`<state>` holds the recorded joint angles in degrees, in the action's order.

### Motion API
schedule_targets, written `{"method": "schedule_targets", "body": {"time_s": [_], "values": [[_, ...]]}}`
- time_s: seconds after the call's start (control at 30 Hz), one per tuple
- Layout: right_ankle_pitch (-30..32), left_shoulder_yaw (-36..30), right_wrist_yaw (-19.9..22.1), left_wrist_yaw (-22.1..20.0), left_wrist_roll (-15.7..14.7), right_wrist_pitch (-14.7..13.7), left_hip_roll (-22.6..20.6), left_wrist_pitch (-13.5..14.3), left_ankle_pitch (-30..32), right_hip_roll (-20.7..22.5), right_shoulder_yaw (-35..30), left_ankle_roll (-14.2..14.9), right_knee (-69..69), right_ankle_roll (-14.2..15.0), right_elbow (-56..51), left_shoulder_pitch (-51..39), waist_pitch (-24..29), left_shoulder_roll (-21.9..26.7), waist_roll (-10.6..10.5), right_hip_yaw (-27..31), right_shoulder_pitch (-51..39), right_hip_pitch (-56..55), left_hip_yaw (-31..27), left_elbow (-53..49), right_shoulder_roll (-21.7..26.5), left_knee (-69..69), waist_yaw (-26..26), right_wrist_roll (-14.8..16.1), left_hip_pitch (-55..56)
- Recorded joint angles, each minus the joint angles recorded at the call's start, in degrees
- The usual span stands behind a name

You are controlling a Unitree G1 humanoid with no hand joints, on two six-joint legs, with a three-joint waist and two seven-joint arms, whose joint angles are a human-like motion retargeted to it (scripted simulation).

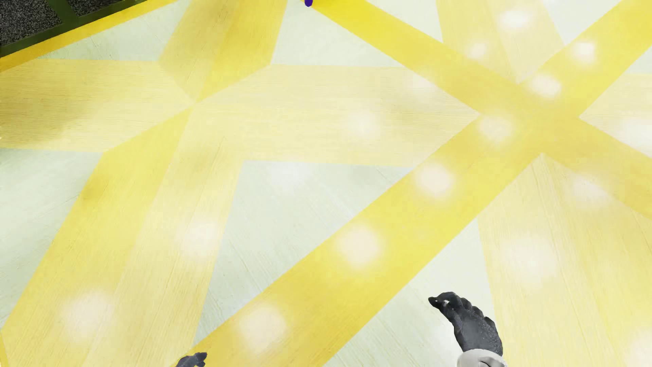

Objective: Head to the endtable

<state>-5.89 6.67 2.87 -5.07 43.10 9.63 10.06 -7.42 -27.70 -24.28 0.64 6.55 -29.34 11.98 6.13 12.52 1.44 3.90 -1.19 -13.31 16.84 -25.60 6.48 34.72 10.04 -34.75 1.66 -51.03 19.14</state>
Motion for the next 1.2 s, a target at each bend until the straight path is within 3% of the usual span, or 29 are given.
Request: {"method": "schedule_targets", "body": {"time_s": [0.07,0.13,0.23,0.27,0.33,0.4,0.43,0.5,0.57,0.6,0.63,0.67,0.7,0.73,0.77,0.83,0.87,0.93,0.97,1.0,1.03,1.07,1.1,1.13,1.2], "values": [[-5.08,0.93,-3.04,2.48,-0.12,0.03,-1.08,-2.78,3.22,1.10,-2.41,0.02,-4.49,-3.97,4.99,1.69,-0.54,2.01,0.54,-4.99,-1.65,2.18,0.84,4.89,-0.19,7.44,-0.29,-1.05,-4.72],[-5.05,1.70,-3.07,5.02,0.77,1.91,-1.50,-3.96,6.51,0.83,-1.20,0.66,0.79,-4.40,10.98,3.12,-1.30,4.26,1.18,-11.89,-3.22,7.57,0.73,7.65,-2.73,15.05,-0.40,3.27,-9.32],[-6.08,5.13,-0.73,4.04,-0.15,7.60,-1.07,-4.53,8.20,1.92,0.52,1.95,4.37,-3.08,26.38,3.62,-2.06,3.97,1.19,-14.56,-7.01,12.17,-0.92,8.53,-3.90,19.44,-0.51,10.54,-12.33],[-6.87,6.05,-1.76,3.68,-0.80,9.69,-0.55,-4.18,8.04,2.32,-0.53,2.48,4.26,-3.60,32.53,3.25,-2.28,3.05,0.99,-15.28,-8.53,12.39,-1.53,8.22,-2.96,19.21,-0.45,11.42,-11.99],[-10.08,5.53,-8.01,4.24,-1.20,11.80,0.78,-2.46,7.40,2.73,-5.14,3.85,0.68,-5.27,42.38,2.17,-2.56,1.36,0.50,-15.35,-10.55,10.67,-2.18,7.01,0.15,18.74,-0.30,10.36,-11.25],[-14.35,3.64,-14.57,4.64,-0.69,9.90,2.70,0.16,5.70,2.01,-8.81,5.62,-8.13,-7.11,45.26,1.64,-2.48,0.16,0.23,-14.46,-10.86,5.87,-1.11,5.30,4.13,17.77,-0.18,8.76,-10.89],[-16.08,3.05,-15.58,4.36,-0.65,8.67,4.01,1.27,4.58,1.39,-8.85,6.55,-12.95,-8.06,43.80,1.62,-2.38,-0.43,0.32,-15.00,-10.72,3.34,0.09,4.45,5.93,16.72,-0.22,8.65,-10.83],[-20.11,2.42,-12.16,3.70,-1.17,6.77,7.44,1.84,3.28,2.00,-6.35,7.61,-18.35,-11.18,36.83,2.12,-2.34,-0.91,0.78,-17.83,-10.74,1.17,3.36,2.71,7.71,14.07,-0.77,8.93,-11.26],[-24.89,3.42,-6.72,3.13,-1.74,4.85,12.71,1.34,6.59,8.49,-3.90,7.16,-17.35,-12.14,27.24,4.13,-2.26,-0.32,0.98,-15.19,-12.00,1.57,5.70,1.07,7.41,6.23,-1.63,8.89,-9.89],[-26.03,4.80,-4.96,2.47,-2.14,3.85,16.06,0.88,11.80,12.28,-3.68,3.59,-15.77,-12.95,22.47,5.45,-2.02,-0.37,0.87,-13.75,-13.22,2.36,6.40,0.35,6.93,-1.10,-1.50,8.59,-7.26],[-26.45,6.22,-4.35,1.78,-2.61,2.76,19.10,0.39,18.09,15.78,-4.27,-6.27,-13.52,-13.79,17.99,6.80,-1.66,-0.82,0.64,-12.41,-14.57,3.69,7.54,-0.17,6.75,-9.75,-0.88,8.16,-3.25],[-26.59,7.22,-4.68,1.51,-2.84,1.57,20.48,0.08,19.45,18.97,-5.56,-13.92,-10.84,-14.32,13.95,8.20,-1.26,-1.29,0.38,-10.97,-15.97,5.52,8.60,-0.54,7.04,-18.41,0.20,7.77,1.73],[-26.41,7.70,-5.27,1.88,-2.80,0.51,15.68,0.12,15.75,21.67,-7.31,-15.76,-7.46,-14.68,10.60,9.64,-0.83,-1.84,0.41,-8.98,-17.70,7.93,4.55,-0.88,7.86,-27.01,1.73,7.63,8.51],[-26.04,8.04,-5.65,2.71,-2.75,-0.10,8.89,0.40,13.62,23.67,-9.38,-11.90,-3.63,-14.93,8.31,11.14,-0.55,-2.61,0.65,-6.98,-19.99,10.69,1.76,-1.26,9.05,-32.68,2.95,7.87,15.14],[-25.84,8.54,-5.96,3.72,-2.89,-0.09,3.12,0.63,12.15,25.15,-11.79,-6.03,-0.05,-15.10,7.34,12.71,-0.44,-3.62,0.98,-5.16,-22.91,13.50,2.24,-1.68,10.45,-33.56,3.81,8.27,20.56],[-26.98,9.64,-7.36,5.23,-3.10,1.40,-6.19,0.58,11.63,26.98,-17.81,2.24,4.74,-15.31,8.97,15.97,-0.24,-5.86,1.74,-1.52,-30.62,19.04,4.79,-2.55,13.25,-23.96,5.20,8.05,28.86],[-28.13,10.10,-7.54,5.31,-2.89,2.54,-9.44,0.45,12.63,27.54,-21.11,4.42,6.12,-15.40,11.41,17.57,-0.06,-6.99,2.07,0.50,-35.13,21.83,5.21,-2.85,13.89,-14.75,5.88,7.43,31.33],[-28.72,11.05,-5.19,5.15,-1.71,5.47,-12.49,-0.54,15.39,27.82,-26.55,2.87,7.48,-15.27,20.33,20.62,0.37,-9.28,2.73,4.82,-42.74,27.71,4.34,-2.13,11.91,5.08,7.41,7.71,32.04],[-26.67,11.53,-3.64,5.66,-0.66,7.32,-12.37,-1.55,16.96,27.49,-28.23,-1.04,6.35,-14.95,26.70,22.10,0.57,-10.17,3.09,6.59,-44.76,30.62,4.01,-1.06,9.47,8.79,8.20,9.30,31.03],[-21.95,12.03,-2.58,6.60,0.51,9.41,-11.85,-2.68,20.35,26.65,-29.17,-6.31,3.00,-14.48,33.42,23.24,0.87,-10.90,3.47,8.38,-45.28,32.38,4.01,0.34,6.94,6.16,8.86,11.48,30.17],[-13.46,12.65,-1.88,7.56,1.56,11.50,-10.88,-3.88,21.14,25.60,-29.53,-10.49,-3.97,-12.45,39.41,23.70,1.27,-11.30,3.84,9.84,-44.23,32.02,4.49,1.92,4.97,1.08,9.33,13.77,29.00],[-2.73,13.17,-1.42,8.40,2.53,13.06,-10.21,-5.09,18.21,24.47,-29.70,-12.44,-14.57,-7.32,44.01,23.21,1.76,-11.16,4.13,10.63,-41.68,28.96,4.93,3.57,3.99,-3.73,9.64,15.84,27.25],[6.73,13.22,-1.48,9.33,3.65,13.70,-10.23,-6.01,14.30,22.79,-30.22,-13.16,-27.29,-2.80,47.30,21.80,2.23,-10.42,4.32,10.07,-38.01,23.52,4.73,4.98,3.80,-6.39,9.76,17.53,24.64],[8.74,12.79,-2.41,10.22,4.86,13.54,-10.60,-6.10,10.88,20.20,-31.36,-13.07,-38.64,-1.63,49.72,19.89,2.58,-9.43,4.45,9.03,-33.94,16.47,4.61,5.67,4.02,-6.61,9.51,18.77,20.89],[1.56,12.72,-5.74,8.61,5.56,12.85,-11.46,-3.84,6.26,15.39,-33.33,-10.94,-49.68,-7.19,52.38,16.20,2.69,-8.09,4.56,7.33,-25.64,1.44,4.20,3.54,4.55,-1.96,7.77,21.00,11.19]]}}
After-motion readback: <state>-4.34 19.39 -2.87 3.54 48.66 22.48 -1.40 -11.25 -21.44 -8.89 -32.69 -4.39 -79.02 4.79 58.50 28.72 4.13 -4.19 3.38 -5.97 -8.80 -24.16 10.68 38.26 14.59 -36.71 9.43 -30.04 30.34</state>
